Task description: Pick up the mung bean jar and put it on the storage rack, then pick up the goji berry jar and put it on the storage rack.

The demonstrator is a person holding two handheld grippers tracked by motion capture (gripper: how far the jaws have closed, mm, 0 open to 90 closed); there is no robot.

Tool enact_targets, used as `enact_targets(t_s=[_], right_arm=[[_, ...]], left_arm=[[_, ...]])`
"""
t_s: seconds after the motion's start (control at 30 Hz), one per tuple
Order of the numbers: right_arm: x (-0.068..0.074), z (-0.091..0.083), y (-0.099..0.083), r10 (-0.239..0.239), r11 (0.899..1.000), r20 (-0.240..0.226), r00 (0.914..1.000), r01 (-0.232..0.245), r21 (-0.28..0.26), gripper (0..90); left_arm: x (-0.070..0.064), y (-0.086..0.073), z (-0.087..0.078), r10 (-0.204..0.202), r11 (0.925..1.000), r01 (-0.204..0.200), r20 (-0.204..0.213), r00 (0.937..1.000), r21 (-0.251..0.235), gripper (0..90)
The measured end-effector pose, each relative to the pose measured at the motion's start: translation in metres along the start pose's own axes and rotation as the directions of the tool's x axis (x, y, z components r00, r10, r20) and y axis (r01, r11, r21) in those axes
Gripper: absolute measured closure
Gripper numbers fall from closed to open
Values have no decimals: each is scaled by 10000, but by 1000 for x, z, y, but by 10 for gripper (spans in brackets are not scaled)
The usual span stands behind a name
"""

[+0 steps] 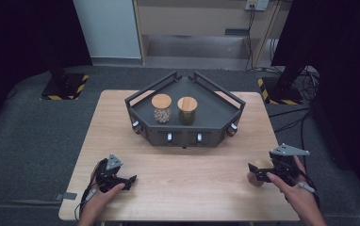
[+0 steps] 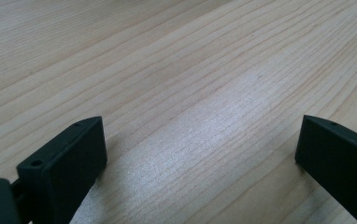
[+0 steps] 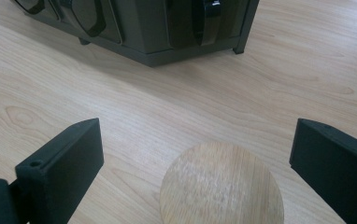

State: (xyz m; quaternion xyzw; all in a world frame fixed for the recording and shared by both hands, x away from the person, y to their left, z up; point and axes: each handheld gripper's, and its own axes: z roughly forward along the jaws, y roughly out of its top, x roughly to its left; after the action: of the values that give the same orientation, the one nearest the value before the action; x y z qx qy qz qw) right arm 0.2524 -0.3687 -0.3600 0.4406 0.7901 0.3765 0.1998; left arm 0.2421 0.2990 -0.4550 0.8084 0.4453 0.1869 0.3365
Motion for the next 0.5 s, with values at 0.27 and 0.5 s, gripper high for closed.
enact_targets(t_s=[0.27,0.5], right_arm=[[-1,-2,-8,101,9998,48,9999,-101,151,32],[-2,-5,-13,88,9998,66,9999,-89,154,32]], left_arm=[[0,0,0,5,10000,-5,-12,10000,17,7],[0,0,0,3,10000,-3,-12,10000,17,7]])
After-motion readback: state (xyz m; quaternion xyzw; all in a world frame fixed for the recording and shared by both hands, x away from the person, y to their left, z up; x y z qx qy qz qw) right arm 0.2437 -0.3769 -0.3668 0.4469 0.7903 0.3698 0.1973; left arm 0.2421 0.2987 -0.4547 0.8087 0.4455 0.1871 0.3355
